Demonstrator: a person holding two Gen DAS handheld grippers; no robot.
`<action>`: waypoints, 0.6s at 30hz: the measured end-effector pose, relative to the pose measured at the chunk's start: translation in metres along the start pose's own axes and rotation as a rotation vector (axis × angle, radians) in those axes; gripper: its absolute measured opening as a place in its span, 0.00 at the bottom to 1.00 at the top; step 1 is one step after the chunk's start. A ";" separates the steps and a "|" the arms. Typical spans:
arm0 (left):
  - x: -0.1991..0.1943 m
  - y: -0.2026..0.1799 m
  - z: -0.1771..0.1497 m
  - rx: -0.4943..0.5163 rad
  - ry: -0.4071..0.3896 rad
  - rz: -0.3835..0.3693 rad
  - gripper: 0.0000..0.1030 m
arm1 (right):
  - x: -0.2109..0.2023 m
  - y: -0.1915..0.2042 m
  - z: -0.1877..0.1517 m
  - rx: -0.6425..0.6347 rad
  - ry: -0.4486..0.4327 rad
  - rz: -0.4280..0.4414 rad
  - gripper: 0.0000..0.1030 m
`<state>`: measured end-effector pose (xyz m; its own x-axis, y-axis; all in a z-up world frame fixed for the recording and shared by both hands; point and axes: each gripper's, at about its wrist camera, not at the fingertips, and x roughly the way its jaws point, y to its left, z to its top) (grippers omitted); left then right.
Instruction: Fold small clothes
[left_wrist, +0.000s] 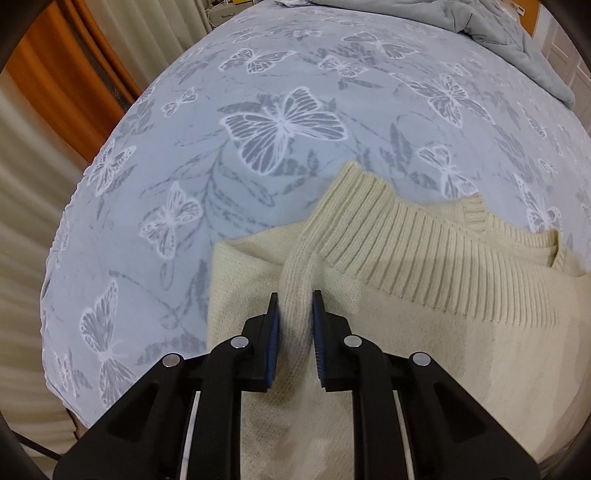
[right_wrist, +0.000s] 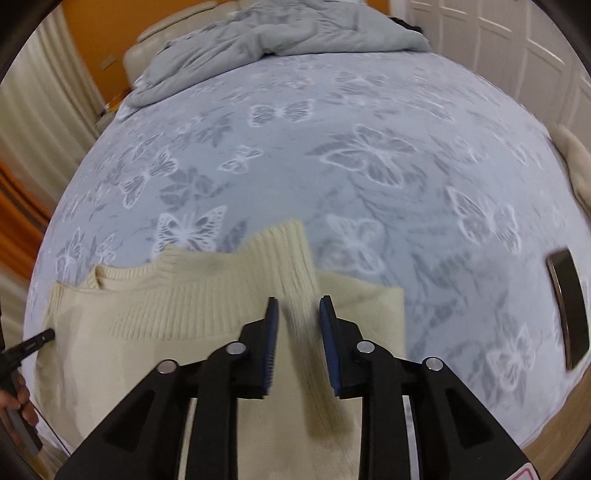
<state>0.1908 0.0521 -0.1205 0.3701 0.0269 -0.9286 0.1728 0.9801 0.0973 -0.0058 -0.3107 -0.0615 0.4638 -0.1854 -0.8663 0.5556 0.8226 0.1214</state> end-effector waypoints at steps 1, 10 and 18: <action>0.000 -0.001 0.000 -0.002 0.002 0.002 0.16 | 0.005 0.001 0.003 -0.011 0.009 -0.019 0.34; 0.000 0.000 0.002 0.004 0.008 0.002 0.16 | 0.041 0.015 0.018 -0.027 0.086 0.030 0.10; 0.014 0.001 0.005 -0.024 0.028 0.011 0.17 | 0.063 -0.012 0.024 0.036 0.170 0.009 0.12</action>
<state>0.2010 0.0525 -0.1310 0.3458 0.0433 -0.9373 0.1469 0.9841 0.0996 0.0337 -0.3449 -0.1060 0.3471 -0.0817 -0.9343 0.5774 0.8037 0.1442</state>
